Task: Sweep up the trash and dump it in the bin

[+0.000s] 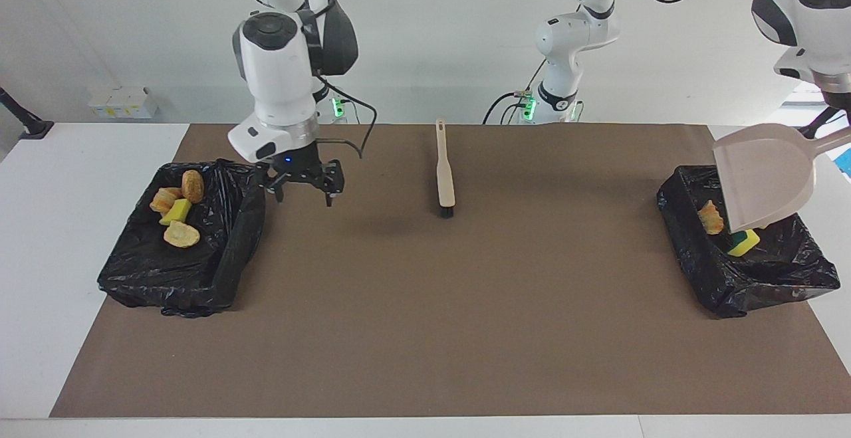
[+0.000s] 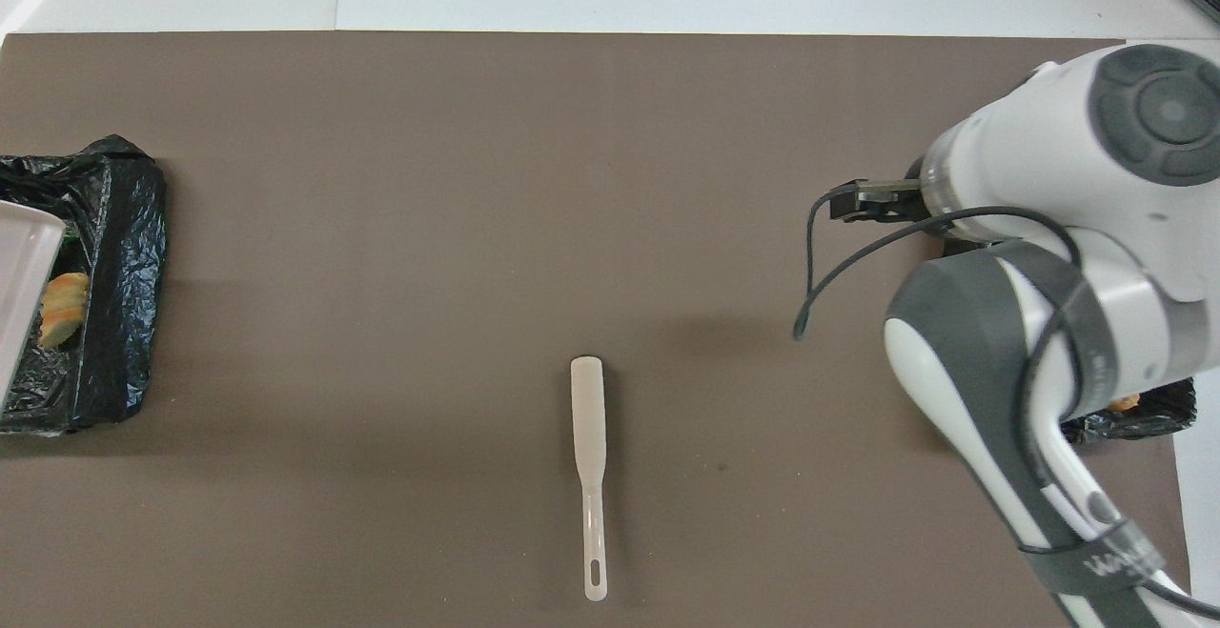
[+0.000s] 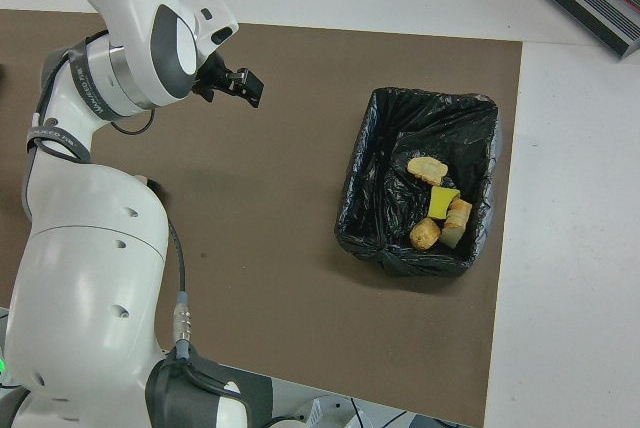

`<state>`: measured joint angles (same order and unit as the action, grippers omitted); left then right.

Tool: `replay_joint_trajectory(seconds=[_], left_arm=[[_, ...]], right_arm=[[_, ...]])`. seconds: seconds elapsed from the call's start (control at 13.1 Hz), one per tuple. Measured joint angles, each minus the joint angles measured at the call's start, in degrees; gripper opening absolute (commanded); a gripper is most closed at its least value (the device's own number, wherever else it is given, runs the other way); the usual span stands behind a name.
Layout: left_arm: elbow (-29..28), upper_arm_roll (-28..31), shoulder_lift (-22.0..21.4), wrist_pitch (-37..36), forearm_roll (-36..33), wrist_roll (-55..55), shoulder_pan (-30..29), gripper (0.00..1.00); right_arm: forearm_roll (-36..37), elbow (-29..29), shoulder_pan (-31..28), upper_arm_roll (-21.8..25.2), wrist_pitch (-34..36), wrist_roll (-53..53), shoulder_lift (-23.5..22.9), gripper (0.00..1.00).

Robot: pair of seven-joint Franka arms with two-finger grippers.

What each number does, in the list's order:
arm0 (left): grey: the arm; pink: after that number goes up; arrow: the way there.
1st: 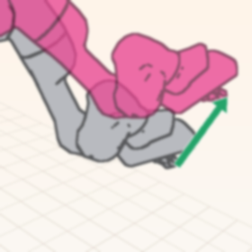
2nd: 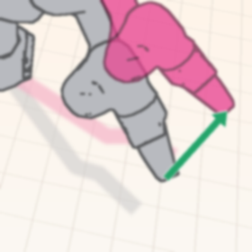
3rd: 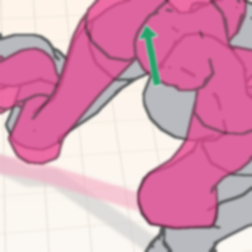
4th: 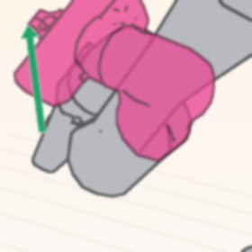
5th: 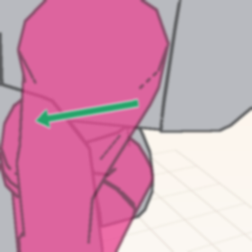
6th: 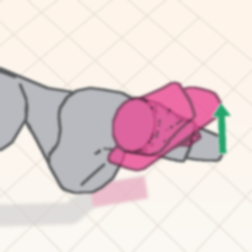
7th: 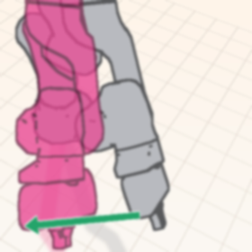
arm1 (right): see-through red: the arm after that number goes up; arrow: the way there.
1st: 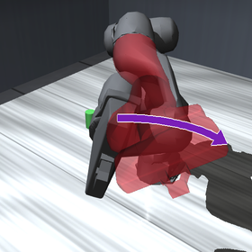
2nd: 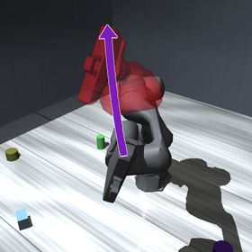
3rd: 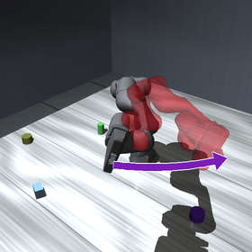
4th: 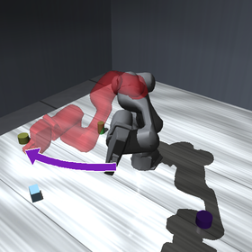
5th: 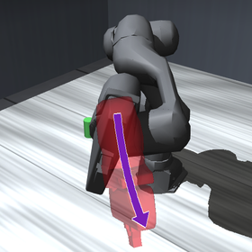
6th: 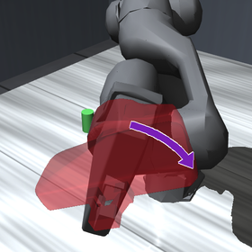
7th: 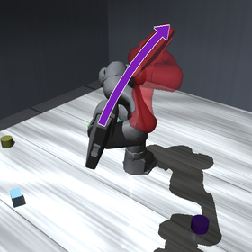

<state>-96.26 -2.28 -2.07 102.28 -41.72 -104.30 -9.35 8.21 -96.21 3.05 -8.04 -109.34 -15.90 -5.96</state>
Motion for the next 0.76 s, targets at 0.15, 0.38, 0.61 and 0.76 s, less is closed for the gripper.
replay_joint_trajectory(seconds=[0.15, 0.38, 0.61, 0.76], left_arm=[[0.0, -0.2, -2.0, -6.2, 4.9, 4.0, 4.4, 0.0], [-0.1, -0.3, -3.3, -11.3, 10.5, 7.0, 10.1, 0.0], [-0.4, -0.5, -3.5, -13.3, 20.5, 16.7, 13.8, 0.0], [-1.7, -0.5, -3.7, -12.7, 27.5, 25.2, 14.3, 0.0]], right_arm=[[-0.1, 0.4, 0.5, 5.1, 2.2, 6.4, 2.9, 1.0], [-0.2, 4.0, 0.5, 8.8, 12.9, 11.3, 6.2, 1.0], [-2.9, 6.5, 0.8, 11.4, 20.7, 11.6, 8.6, 1.0], [-4.6, 6.0, 0.7, 13.5, 21.2, 11.6, 9.4, 1.0]])
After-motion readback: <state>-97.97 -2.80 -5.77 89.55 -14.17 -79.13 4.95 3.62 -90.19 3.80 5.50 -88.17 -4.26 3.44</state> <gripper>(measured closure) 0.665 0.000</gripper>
